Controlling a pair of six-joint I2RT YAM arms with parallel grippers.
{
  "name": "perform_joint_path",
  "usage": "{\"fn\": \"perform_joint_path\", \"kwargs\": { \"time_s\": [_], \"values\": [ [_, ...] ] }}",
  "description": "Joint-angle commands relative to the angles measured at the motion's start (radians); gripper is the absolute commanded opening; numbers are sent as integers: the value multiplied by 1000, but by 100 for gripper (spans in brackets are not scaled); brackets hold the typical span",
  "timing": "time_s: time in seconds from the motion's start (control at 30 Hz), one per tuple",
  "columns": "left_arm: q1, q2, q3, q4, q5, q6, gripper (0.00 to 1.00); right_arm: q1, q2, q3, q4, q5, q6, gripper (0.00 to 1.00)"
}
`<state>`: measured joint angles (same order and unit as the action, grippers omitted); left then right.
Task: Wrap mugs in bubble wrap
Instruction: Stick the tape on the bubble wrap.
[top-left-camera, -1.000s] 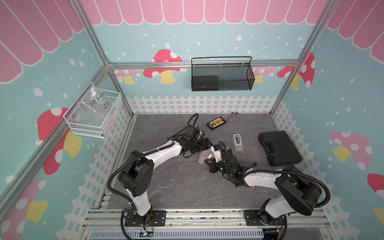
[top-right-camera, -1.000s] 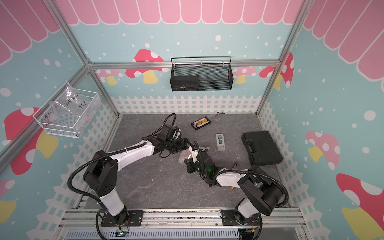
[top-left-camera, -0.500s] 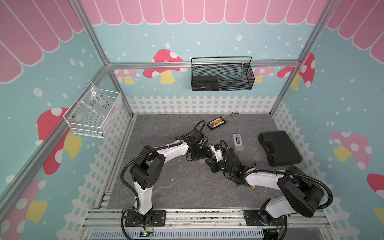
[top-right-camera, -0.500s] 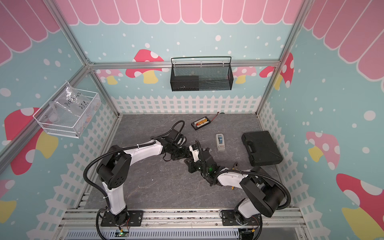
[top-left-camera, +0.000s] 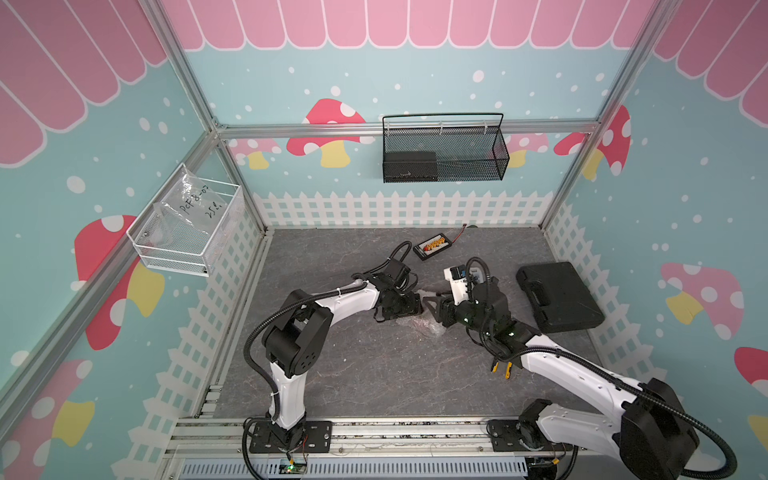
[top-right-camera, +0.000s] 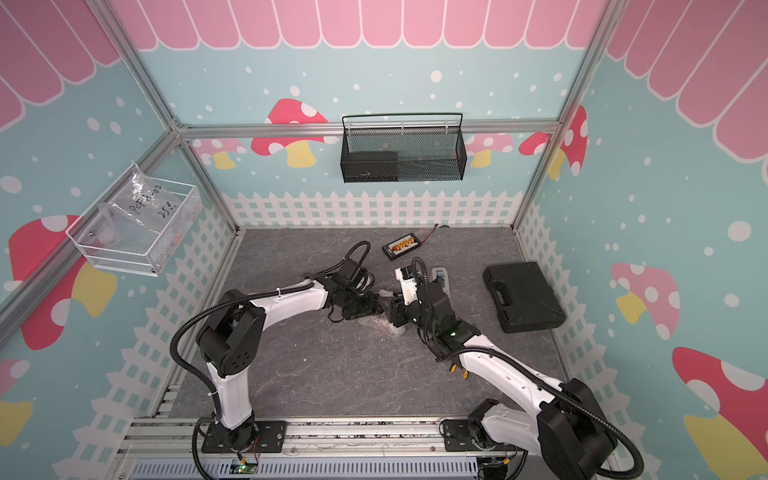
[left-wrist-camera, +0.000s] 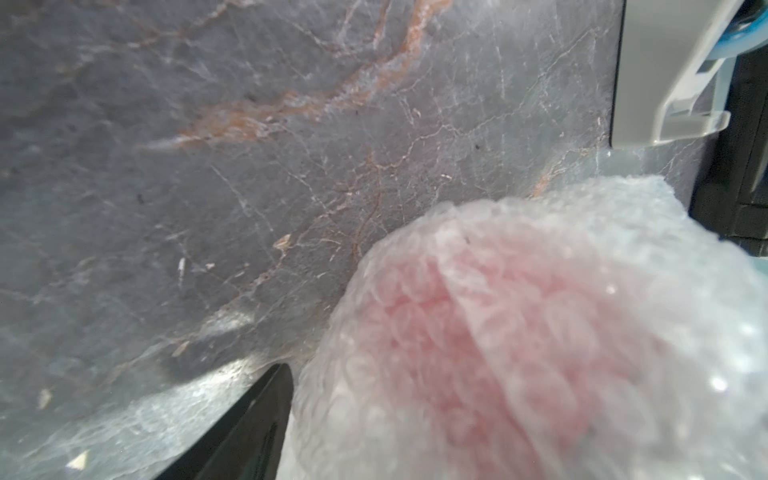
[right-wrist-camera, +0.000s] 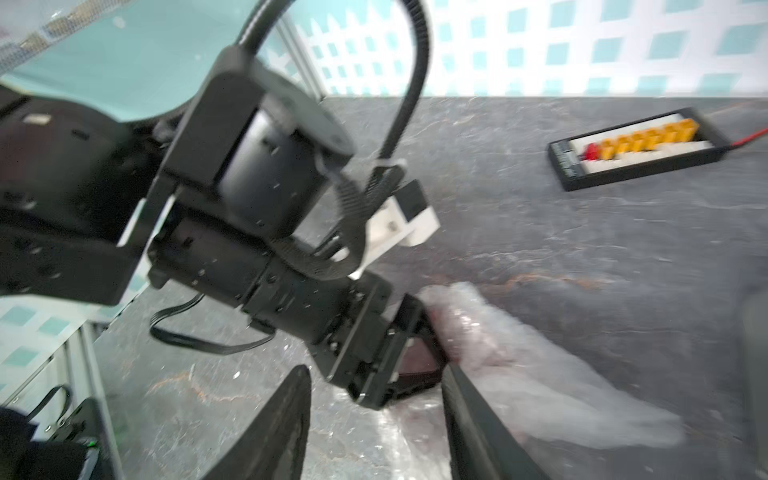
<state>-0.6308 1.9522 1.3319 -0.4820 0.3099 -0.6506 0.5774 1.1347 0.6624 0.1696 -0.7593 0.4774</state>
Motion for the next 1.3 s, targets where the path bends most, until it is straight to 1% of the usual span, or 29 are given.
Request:
{"fn": "perform_joint_path", "kwargs": {
  "time_s": [0.0, 0.17, 0.3, 0.4, 0.5, 0.53, 0.6, 0.77, 1.0, 1.07, 1.2, 1.27],
  "values": [
    [-2, -7, 13, -30, -23, 2, 77, -52, 3, 6, -93, 81, -11, 55],
    [-2, -12, 13, -30, -21, 3, 77, -61, 57, -2, -97, 128, 10, 55],
    [-2, -12, 13, -29, -22, 1, 77, -71, 34, 36, -95, 115, -1, 54],
    [-3, -13, 13, -25, -20, -1, 77, -81, 27, 57, -152, 164, -28, 55],
    [-3, -12, 14, -21, -19, -3, 77, -93, 96, 72, -221, 204, -62, 55],
    [-3, -10, 15, -21, -16, -4, 77, -93, 118, 73, -226, 196, -66, 54],
    [-4, -12, 14, -21, -14, -4, 77, -90, 148, 68, -203, 142, -59, 54],
    [-4, -14, 13, -21, -18, -7, 77, -65, 161, 76, -190, 98, -51, 54],
    [-6, -13, 14, -20, -14, -11, 77, 23, 178, 101, -215, 71, -58, 54],
    [-6, -16, 13, -20, -15, -13, 77, 47, 181, 106, -215, 64, -63, 51],
    [-7, -18, 15, -17, -13, -15, 77, 75, 186, 106, -178, 22, -45, 39],
    [-6, -18, 12, -12, -9, -19, 77, 81, 190, 106, -176, 27, -39, 35]
  ]
}}
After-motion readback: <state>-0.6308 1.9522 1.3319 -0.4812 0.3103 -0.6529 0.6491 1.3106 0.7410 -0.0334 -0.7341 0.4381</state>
